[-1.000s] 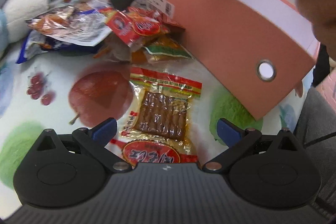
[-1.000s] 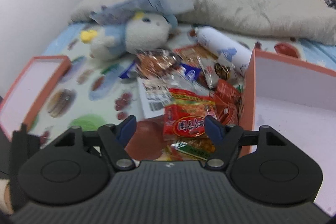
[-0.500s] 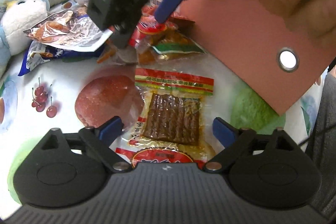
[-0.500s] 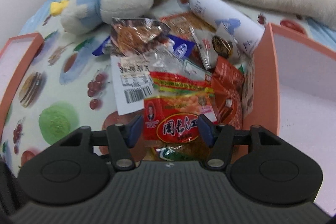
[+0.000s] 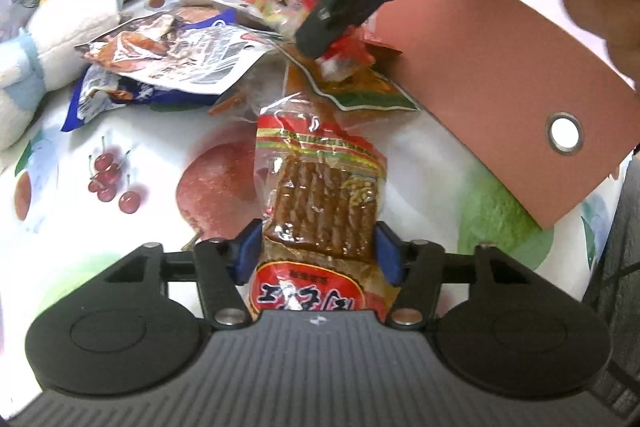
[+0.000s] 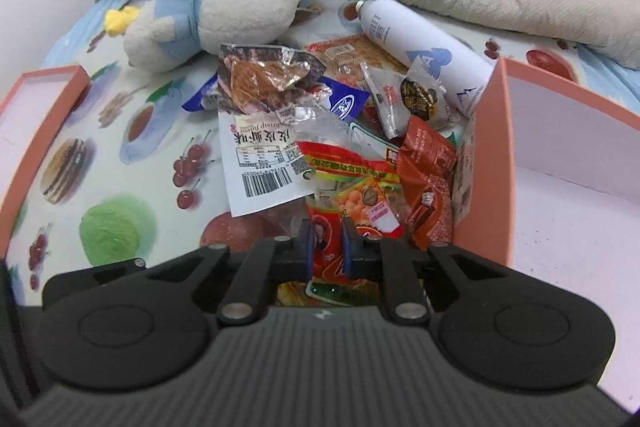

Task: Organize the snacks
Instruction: 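Grasp meat-strip pack with left gripper while right gripper grasps a red packet, then drop meat-strip pack into pink box with left gripper while right drops red packet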

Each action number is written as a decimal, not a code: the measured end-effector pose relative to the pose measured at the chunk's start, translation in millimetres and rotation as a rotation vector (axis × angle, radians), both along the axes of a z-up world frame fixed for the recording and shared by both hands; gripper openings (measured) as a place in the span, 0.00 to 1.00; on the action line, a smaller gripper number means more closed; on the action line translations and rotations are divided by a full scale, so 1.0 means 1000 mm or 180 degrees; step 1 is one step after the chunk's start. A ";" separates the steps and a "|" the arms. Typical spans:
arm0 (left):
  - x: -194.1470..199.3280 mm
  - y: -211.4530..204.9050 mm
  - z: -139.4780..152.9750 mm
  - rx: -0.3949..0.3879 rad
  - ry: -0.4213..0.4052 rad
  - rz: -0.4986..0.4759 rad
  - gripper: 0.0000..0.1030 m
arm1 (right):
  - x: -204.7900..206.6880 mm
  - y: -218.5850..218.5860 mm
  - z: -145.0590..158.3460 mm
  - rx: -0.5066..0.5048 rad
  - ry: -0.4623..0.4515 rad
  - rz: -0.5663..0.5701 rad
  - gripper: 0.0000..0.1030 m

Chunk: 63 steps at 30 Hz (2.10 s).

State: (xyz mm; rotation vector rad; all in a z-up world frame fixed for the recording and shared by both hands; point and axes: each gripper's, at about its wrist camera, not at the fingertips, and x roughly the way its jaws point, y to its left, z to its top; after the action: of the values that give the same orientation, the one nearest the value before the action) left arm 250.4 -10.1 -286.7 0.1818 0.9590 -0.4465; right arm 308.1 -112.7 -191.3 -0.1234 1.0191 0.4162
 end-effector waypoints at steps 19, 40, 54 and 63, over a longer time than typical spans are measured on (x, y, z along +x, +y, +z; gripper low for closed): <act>-0.055 0.052 0.023 -0.0528 0.0267 0.1113 0.59 | -0.070 -0.021 0.027 0.0495 -0.0081 -0.0090 0.16; -0.111 0.065 0.080 -0.0834 0.0080 0.1751 0.59 | -0.147 -0.045 0.025 0.0615 -0.0220 -0.0330 0.16; -0.107 0.063 0.166 -0.0887 -0.0191 0.1785 0.59 | -0.163 -0.061 0.096 0.0841 -0.0633 -0.0325 0.16; -0.090 0.045 0.216 -0.0984 -0.0438 0.1668 0.59 | -0.154 -0.085 0.140 0.0866 -0.0977 -0.0453 0.16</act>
State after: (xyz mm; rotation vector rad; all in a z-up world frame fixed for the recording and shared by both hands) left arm 160.6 35.4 -70.9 -0.3118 0.7542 -0.0917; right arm 153.8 -197.7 -51.8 0.1264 0.6574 0.3883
